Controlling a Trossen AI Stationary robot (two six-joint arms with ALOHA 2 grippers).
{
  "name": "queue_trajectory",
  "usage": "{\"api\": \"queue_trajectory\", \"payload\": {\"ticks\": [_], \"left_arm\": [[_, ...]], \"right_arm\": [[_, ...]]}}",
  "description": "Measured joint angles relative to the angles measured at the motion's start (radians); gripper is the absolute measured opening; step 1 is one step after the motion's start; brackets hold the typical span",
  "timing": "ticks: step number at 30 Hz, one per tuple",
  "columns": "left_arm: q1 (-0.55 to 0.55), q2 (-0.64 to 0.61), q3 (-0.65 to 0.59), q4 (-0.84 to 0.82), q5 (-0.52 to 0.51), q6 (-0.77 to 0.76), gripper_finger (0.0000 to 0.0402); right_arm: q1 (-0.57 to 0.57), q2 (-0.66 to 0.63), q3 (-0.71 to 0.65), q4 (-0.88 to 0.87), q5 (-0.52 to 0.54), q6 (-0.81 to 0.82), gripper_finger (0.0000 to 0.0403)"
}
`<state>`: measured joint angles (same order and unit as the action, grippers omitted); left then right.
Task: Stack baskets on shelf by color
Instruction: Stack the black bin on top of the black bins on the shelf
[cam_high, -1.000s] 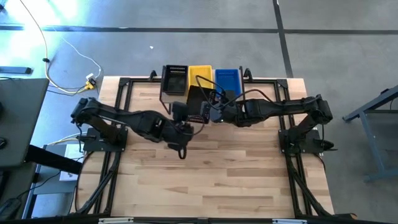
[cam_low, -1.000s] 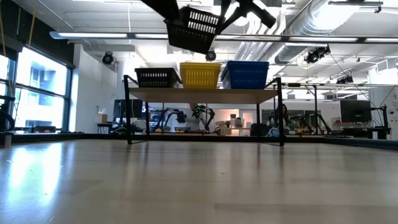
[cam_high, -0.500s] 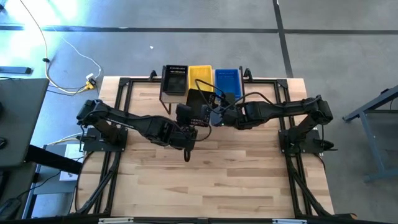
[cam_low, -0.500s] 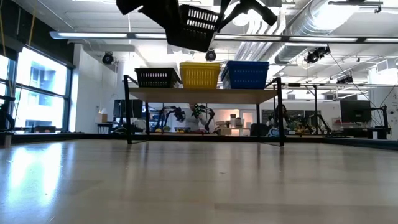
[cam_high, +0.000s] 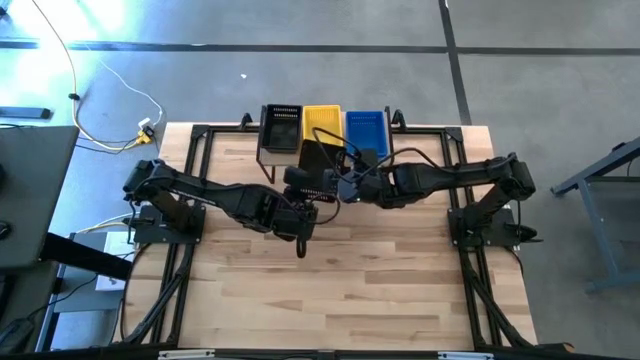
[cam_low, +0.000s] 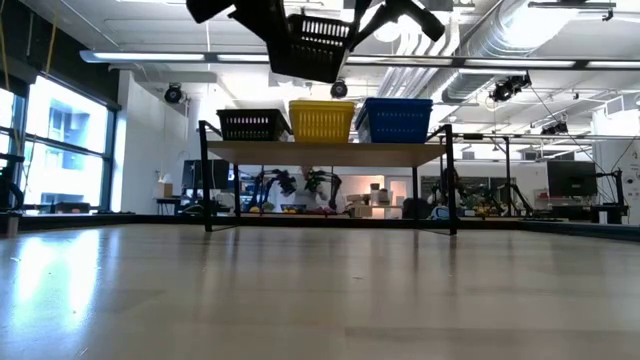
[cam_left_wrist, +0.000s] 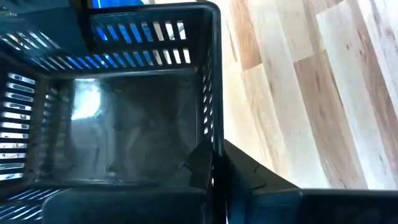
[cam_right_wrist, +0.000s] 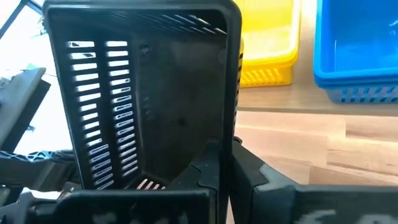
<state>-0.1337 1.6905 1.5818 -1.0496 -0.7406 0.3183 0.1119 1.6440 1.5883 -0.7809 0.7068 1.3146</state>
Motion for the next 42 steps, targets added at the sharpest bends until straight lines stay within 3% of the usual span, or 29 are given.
{"api": "queue_trajectory", "payload": {"ticks": [4, 10, 18, 22, 32, 42], "left_arm": [[0.000, -0.010, 0.000, -0.003, 0.025, 0.000, 0.0004], [0.006, -0.058, 0.000, -0.015, 0.119, 0.000, 0.0003], [0.077, -0.155, 0.000, -0.031, 0.184, -0.001, 0.0002], [0.140, -0.201, 0.000, -0.032, 0.236, 0.000, 0.0001], [0.413, -0.322, 0.000, -0.024, 0.499, 0.090, 0.0001], [0.662, -0.327, 0.000, -0.025, 0.687, 0.226, 0.0001]], "right_arm": [[0.000, 0.000, 0.000, 0.000, 0.001, -0.027, 0.0023], [0.000, -0.008, 0.000, -0.002, 0.055, -0.041, 0.0088], [-0.001, -0.081, 0.000, -0.003, 0.072, -0.124, 0.0149], [0.000, -0.111, 0.000, -0.001, 0.067, -0.165, 0.0159], [-0.021, -0.137, 0.000, 0.067, 0.067, -0.411, 0.0161], [-0.073, -0.150, 0.000, 0.070, 0.014, -0.553, 0.0161]]}}
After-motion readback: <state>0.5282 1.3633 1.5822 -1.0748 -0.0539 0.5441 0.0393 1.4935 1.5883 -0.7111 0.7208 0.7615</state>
